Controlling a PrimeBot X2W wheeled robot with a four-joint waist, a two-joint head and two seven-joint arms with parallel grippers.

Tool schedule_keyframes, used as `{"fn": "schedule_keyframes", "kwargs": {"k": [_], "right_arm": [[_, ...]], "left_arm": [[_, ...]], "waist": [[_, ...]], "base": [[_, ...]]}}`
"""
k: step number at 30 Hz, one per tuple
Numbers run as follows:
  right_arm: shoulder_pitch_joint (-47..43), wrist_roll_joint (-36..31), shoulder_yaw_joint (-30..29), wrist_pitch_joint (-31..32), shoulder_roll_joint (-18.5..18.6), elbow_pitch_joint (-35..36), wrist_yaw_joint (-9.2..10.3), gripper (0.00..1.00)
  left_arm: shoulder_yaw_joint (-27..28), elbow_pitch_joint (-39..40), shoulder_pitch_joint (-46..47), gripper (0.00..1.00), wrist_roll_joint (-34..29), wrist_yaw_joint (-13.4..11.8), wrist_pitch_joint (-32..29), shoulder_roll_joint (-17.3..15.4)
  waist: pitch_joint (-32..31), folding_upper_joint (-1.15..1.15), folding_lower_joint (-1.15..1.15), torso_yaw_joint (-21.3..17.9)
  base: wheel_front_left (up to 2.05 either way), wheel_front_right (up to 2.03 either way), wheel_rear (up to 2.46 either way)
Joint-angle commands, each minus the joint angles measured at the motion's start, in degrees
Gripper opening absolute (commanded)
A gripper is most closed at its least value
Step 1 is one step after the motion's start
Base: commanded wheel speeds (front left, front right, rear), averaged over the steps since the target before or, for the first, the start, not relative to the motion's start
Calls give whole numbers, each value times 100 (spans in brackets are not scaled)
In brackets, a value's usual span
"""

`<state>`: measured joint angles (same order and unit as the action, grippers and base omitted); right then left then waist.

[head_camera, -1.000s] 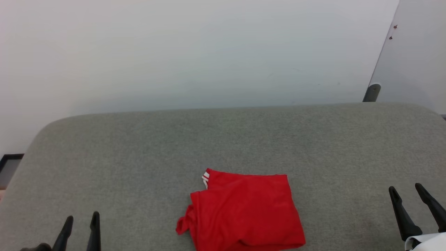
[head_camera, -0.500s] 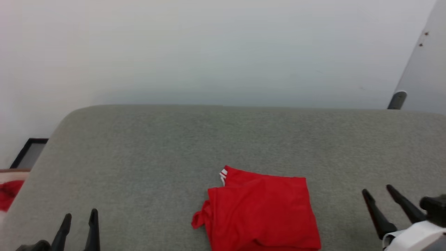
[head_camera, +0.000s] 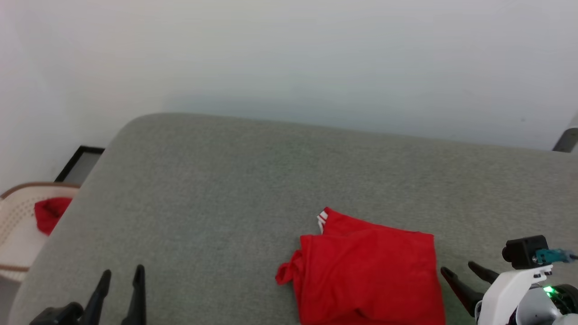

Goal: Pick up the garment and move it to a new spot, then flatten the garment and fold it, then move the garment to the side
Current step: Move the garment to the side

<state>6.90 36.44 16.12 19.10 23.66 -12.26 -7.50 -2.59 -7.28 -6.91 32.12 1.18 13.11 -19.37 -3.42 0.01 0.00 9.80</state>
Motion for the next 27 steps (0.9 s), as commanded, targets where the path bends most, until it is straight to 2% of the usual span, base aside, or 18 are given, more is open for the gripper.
{"fn": "schedule_keyframes", "kwargs": {"k": [1,9,20,21,22,27], "right_arm": [[71,50,-11,63,1,-31,2,100],[365,77,9,1110,-71,-271,2,100],[994,-15,229,1871,-279,-921,2,100],[1045,-36,307,1930,-269,-960,2,45],[1081,-11,342,1965,-275,-994,2,0],[1263,163,485,2104,-146,-1025,1,0]], "left_arm": [[-12,-1,68,100,-33,10,3,15],[-181,-86,339,100,-42,63,32,150],[-307,-393,785,100,-63,192,142,357],[-305,-416,810,100,-66,197,147,368],[-303,-436,828,100,-70,208,153,377],[-274,-526,886,100,-89,232,176,419]], "waist": [[112,-1,0,116],[528,-1,0,316],[936,-1,0,511],[948,-1,0,520],[957,-1,0,525],[945,-1,0,521]], "base": [[0,0,0],[0,0,0],[0,0,0],[0,0,0],[0,0,0],[0,0,0]]}}
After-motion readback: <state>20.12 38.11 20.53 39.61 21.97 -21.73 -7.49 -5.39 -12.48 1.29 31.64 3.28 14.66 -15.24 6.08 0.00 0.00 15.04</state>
